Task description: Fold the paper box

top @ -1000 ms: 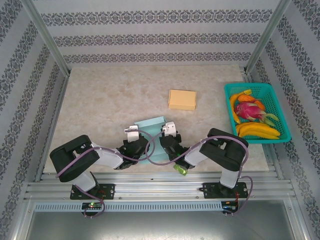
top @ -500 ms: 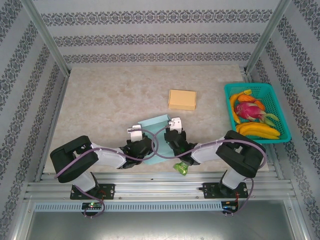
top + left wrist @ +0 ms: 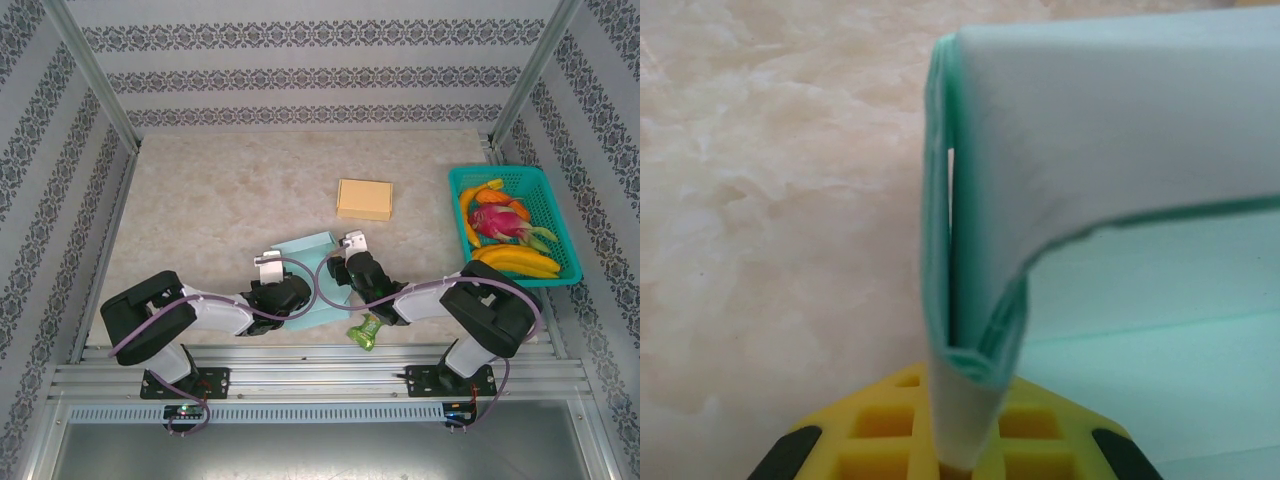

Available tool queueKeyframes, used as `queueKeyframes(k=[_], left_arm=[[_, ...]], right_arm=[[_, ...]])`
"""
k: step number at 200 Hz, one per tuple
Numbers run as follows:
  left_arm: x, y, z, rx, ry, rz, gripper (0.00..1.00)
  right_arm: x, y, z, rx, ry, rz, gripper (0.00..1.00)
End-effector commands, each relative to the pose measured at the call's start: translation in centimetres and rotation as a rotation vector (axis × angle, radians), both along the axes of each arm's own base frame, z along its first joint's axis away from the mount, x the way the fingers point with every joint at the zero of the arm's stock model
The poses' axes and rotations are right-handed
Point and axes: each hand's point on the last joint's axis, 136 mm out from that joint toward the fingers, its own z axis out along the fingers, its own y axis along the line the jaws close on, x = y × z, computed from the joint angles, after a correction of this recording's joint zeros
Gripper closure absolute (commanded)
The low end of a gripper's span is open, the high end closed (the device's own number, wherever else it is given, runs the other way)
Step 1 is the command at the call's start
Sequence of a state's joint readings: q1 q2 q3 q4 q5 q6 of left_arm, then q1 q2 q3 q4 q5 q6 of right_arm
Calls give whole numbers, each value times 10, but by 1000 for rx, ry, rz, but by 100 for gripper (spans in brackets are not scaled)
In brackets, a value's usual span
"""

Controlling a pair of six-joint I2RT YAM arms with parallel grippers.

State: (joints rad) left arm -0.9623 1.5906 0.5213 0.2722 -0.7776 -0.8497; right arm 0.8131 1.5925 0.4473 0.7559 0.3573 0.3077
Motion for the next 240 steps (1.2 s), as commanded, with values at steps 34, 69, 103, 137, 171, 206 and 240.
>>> queueKeyframes(k=[34, 69, 103, 137, 171, 206, 240], left_arm=[[-6, 22, -17, 139, 49, 44, 100], [-7, 18, -19, 128, 52, 26, 100], [-6, 14, -18, 105, 50, 6, 100], [-7, 11, -18, 84, 57, -4, 100], [-8, 21, -16, 112, 65, 58, 100], [-9, 26, -15, 131, 66, 85, 100], [-8, 23, -14, 125, 66, 74, 100]], right_arm=[[16, 9, 24, -20, -110, -11, 53], [23, 18, 30, -19, -138, 0, 53], [28, 28, 33, -23, -157, 27, 55], [34, 29, 29, -61, -173, 14, 61], [37, 16, 16, -232, -215, -89, 66], [34, -26, 19, -409, -270, -349, 72], [29, -35, 20, -372, -255, -362, 69]])
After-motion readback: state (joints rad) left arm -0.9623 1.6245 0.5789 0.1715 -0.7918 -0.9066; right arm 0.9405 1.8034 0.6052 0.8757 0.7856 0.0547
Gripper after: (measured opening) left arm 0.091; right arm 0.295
